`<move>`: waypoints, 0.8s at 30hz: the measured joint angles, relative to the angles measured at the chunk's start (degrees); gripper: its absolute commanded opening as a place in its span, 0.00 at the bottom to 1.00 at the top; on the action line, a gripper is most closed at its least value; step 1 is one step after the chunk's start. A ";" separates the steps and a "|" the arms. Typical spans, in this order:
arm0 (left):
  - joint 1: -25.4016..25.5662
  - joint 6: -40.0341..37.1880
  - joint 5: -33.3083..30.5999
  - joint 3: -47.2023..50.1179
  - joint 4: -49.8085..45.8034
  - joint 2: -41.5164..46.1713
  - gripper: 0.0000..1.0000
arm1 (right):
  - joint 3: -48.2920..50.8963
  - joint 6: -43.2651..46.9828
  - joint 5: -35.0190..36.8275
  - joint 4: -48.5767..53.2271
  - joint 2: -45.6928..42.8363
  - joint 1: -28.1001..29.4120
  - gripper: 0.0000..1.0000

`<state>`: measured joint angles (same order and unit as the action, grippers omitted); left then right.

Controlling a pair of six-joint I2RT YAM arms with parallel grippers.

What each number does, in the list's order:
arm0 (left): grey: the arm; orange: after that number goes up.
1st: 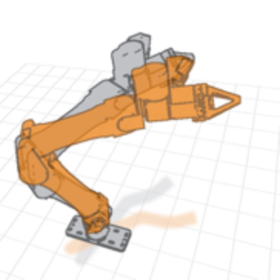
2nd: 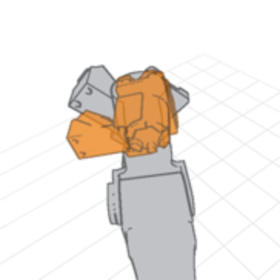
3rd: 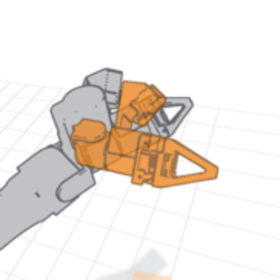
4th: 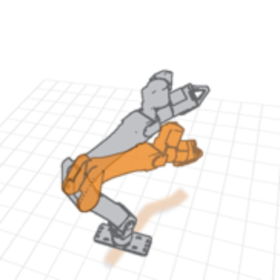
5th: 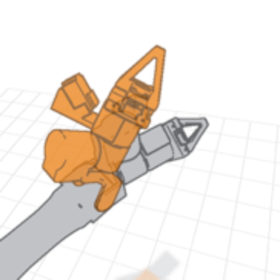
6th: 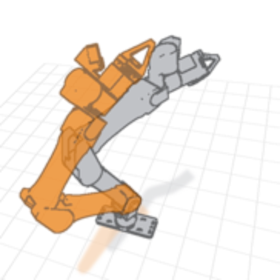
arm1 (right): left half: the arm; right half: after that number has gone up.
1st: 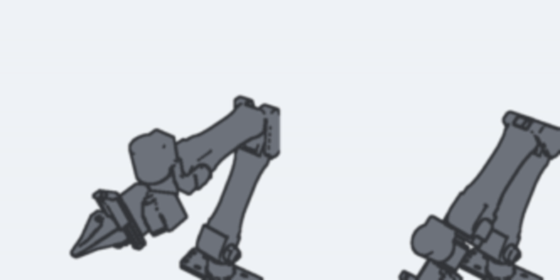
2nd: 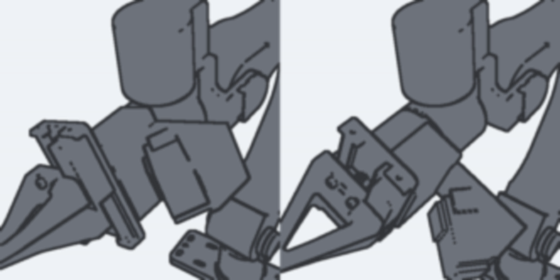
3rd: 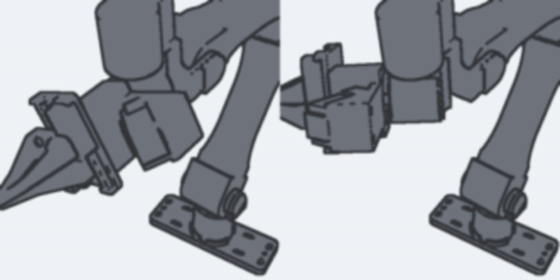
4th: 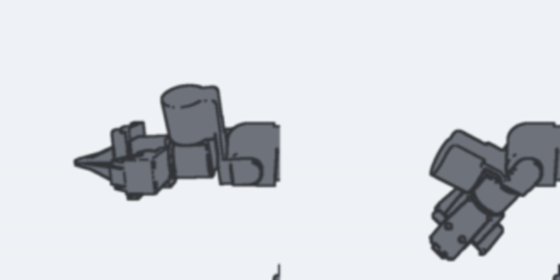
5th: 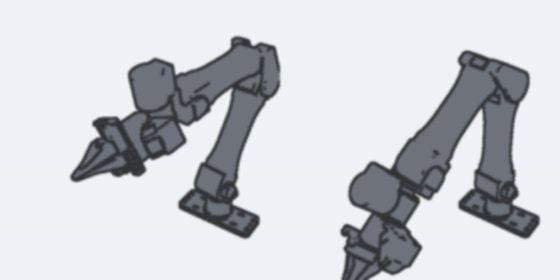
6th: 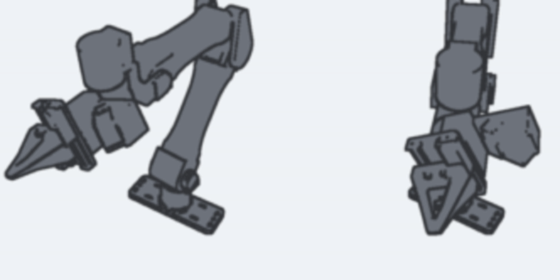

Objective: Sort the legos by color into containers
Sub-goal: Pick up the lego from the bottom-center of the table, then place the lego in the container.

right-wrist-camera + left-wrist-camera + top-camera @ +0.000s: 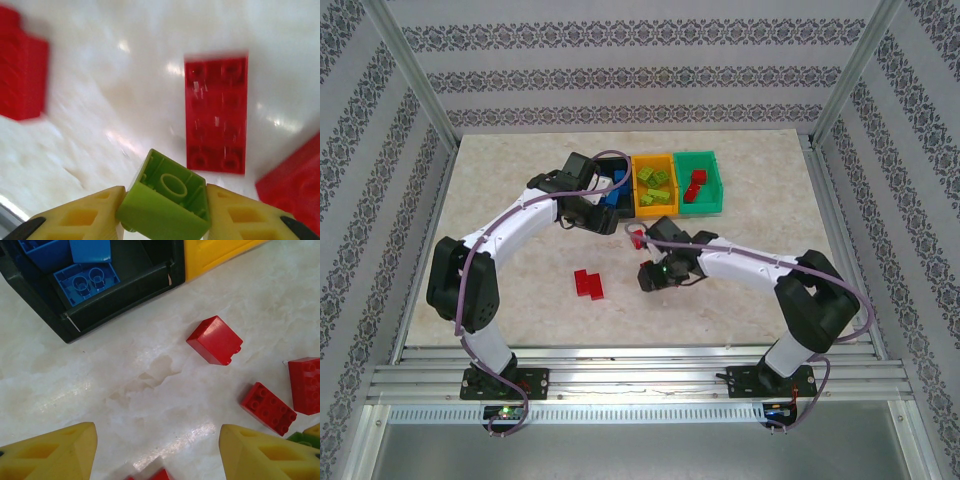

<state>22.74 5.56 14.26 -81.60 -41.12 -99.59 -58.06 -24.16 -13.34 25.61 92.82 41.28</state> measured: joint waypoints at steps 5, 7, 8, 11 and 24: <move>-0.28 0.04 -0.94 0.39 0.02 0.15 0.65 | -7.85 0.04 -3.93 -5.81 2.97 -7.65 0.39; -0.63 0.07 -1.03 0.50 0.04 0.20 0.65 | -11.69 0.07 -4.35 -7.54 5.95 -10.45 0.38; -0.79 0.07 -1.03 0.50 0.04 0.20 0.65 | -14.10 0.09 -4.33 -8.37 7.96 -11.89 0.38; -1.11 0.07 -1.01 0.50 0.04 0.20 0.65 | -21.59 0.37 -4.24 -8.55 13.86 -14.93 0.39; -1.11 0.07 -1.25 0.50 0.07 0.22 0.65 | -37.68 1.42 -4.13 -7.65 26.95 -19.28 0.55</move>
<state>21.63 5.63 13.02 -81.10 -41.06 -99.37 -95.74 -22.74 -17.47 17.96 119.77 22.00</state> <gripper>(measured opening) 0.655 0.553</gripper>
